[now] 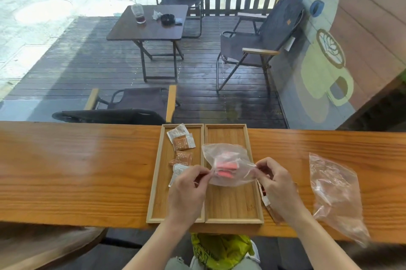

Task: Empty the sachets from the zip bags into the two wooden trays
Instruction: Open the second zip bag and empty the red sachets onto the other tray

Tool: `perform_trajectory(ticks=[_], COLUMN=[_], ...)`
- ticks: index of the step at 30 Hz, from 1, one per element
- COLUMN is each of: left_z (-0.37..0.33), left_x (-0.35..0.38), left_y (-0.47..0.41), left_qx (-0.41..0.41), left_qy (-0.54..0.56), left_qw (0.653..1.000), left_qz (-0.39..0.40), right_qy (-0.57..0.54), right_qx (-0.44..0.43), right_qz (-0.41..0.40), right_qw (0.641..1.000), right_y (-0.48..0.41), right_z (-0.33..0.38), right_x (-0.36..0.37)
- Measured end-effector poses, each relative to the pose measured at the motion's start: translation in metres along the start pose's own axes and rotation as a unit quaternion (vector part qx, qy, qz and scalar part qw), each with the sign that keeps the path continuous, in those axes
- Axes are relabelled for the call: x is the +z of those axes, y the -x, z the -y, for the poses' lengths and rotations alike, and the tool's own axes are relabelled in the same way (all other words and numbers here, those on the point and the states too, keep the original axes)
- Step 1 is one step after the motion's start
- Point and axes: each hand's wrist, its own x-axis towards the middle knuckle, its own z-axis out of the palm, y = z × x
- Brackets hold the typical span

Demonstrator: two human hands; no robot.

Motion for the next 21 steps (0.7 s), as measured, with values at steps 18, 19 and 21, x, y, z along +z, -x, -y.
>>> perform_trajectory(ticks=[18,19,21], left_z=[0.022,0.022,0.019], left_x=[0.013,0.016,0.019], left_y=[-0.02,-0.022,-0.028], left_qx=[-0.493,-0.488,-0.474], left_qy=[0.321,0.317,0.304], left_qw=[0.775,0.78,0.795], left_qz=[0.231,0.23,0.226], right_qy=[-0.232,-0.238,-0.257], right_qx=[0.276,0.283,0.286], right_qz=[0.074,0.066,0.047], right_qw=[0.93,0.927,0.922], right_y=[0.021,0.018,0.011], right_z=[-0.03,-0.031,-0.032], right_x=[0.014,0.015,0.017])
